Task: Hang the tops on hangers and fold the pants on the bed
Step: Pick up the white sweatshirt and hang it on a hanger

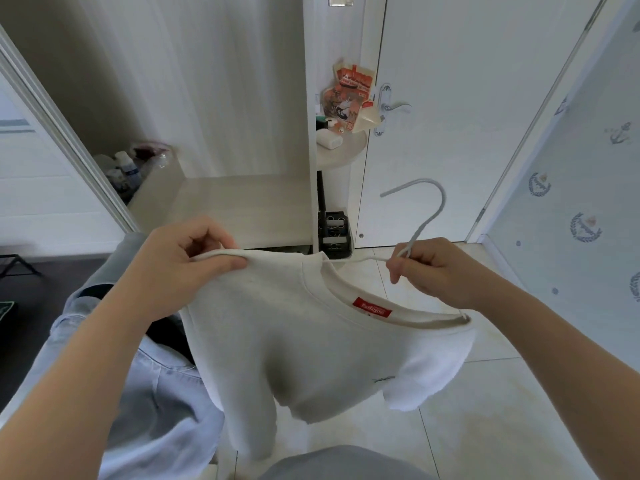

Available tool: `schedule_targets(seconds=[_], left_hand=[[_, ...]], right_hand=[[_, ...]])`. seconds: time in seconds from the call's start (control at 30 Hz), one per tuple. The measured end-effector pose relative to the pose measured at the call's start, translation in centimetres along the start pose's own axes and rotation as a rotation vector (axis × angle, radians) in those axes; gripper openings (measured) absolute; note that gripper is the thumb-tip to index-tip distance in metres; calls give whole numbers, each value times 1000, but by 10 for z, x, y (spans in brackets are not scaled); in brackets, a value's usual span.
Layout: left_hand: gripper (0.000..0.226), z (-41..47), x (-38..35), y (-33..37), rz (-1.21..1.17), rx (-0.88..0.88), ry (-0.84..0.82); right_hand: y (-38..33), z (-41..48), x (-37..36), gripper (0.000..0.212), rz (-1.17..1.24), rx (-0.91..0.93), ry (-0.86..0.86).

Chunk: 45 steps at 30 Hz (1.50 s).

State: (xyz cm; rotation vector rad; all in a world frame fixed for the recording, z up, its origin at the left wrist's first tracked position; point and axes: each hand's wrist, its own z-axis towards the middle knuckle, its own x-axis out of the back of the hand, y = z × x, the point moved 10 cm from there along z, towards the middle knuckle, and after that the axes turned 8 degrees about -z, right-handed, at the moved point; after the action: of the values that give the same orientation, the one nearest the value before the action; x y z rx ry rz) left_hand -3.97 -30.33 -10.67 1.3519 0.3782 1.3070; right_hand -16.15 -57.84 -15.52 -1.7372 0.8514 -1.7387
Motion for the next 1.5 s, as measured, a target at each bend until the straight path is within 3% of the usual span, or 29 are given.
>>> schedule_targets(seconds=[0.13,0.3,0.43,0.57,0.67,0.77,0.9,1.07,1.27,1.4,1.5], left_hand=[[24,0,-6,5,-35,-15,-111],[27,-1,-10,-22,-16,119,-334],[36,1,-3,-54,140,181,-267],[25,1,-5,-73,266,189,-197],[23,1,-17,-51,229,80,-194],[2,1,-48,-22,143,17,-292],[19,8,-62,-18,106,-9,-301],[14,3,-81,-27,67,9,-394],[19,2,-77,-9,205,-216,-189],[8,0,-86,-18,142,-149,-229],[15,-1,-86,-24,112,-147,-175]], right_hand=[[4,6,0,31,-40,-9,89],[-9,-3,7,29,53,87,252],[-23,-12,5,25,26,189,279],[-23,-15,3,28,6,203,287],[-15,-14,2,25,20,157,294],[-15,-11,-4,25,-16,135,281],[-10,-7,-6,24,-39,76,292],[-7,-8,-5,24,-48,60,291],[-14,-2,-3,25,-45,67,288],[-13,5,-2,25,-35,60,271],[-3,8,-9,21,-29,49,217]])
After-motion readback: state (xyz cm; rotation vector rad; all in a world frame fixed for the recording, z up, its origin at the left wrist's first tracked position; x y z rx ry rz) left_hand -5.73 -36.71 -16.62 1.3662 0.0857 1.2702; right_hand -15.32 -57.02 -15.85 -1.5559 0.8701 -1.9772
